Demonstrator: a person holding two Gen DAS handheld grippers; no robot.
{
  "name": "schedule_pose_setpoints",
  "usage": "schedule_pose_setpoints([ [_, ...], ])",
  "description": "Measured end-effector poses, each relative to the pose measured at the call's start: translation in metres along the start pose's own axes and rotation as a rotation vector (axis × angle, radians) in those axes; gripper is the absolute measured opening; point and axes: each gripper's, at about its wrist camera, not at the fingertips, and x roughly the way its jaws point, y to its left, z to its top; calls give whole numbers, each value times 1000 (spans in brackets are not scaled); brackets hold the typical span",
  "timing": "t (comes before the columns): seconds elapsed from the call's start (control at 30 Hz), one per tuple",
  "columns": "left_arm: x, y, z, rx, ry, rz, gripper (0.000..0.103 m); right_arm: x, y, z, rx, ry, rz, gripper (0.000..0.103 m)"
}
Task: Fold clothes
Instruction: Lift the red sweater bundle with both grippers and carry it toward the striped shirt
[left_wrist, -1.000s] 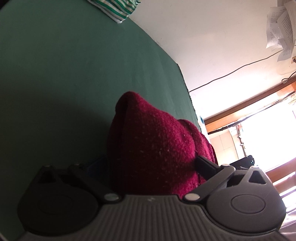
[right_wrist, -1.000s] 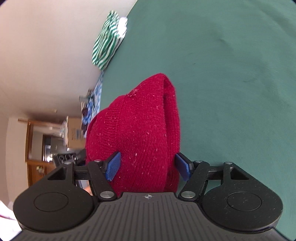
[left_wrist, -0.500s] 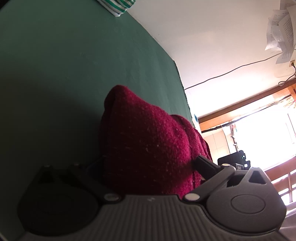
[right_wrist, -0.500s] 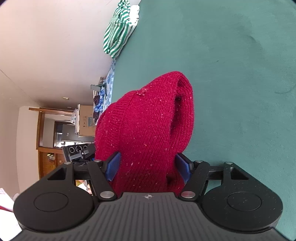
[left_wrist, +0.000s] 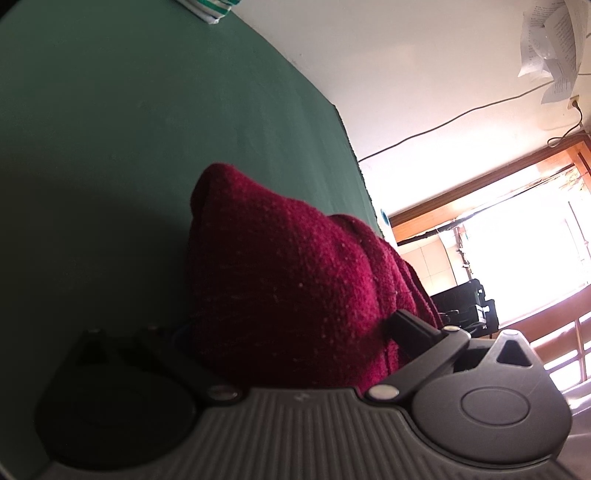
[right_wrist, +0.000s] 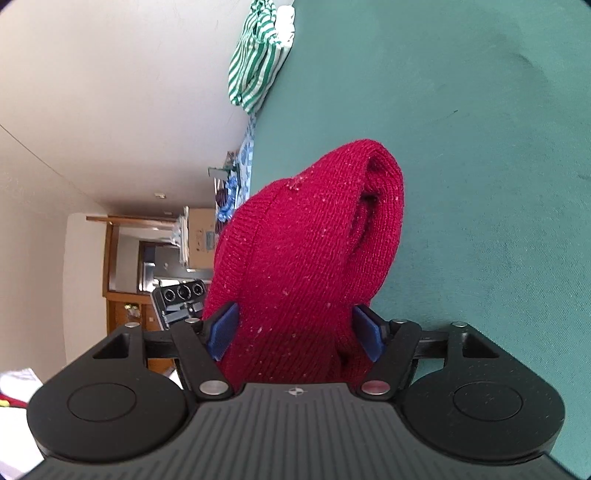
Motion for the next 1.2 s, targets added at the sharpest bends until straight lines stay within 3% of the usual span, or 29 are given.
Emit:
schedule_pose_setpoints([
  [0.4, 1, -2, -5, 11, -23, 14, 102, 2, 10, -9, -54, -31, -58, 71],
  [0.6, -3, -2, -10, 26, -52, 22, 97, 6, 12, -17, -114, -67, -68, 71],
  [0.87, -10, 2, -13, 37, -66, 6, 92, 13, 13, -15, -104, -85, -74, 67],
  [1.2, -30, 19, -23, -17, -89, -21, 80, 16, 12, -5, -93, -46, -83, 63],
])
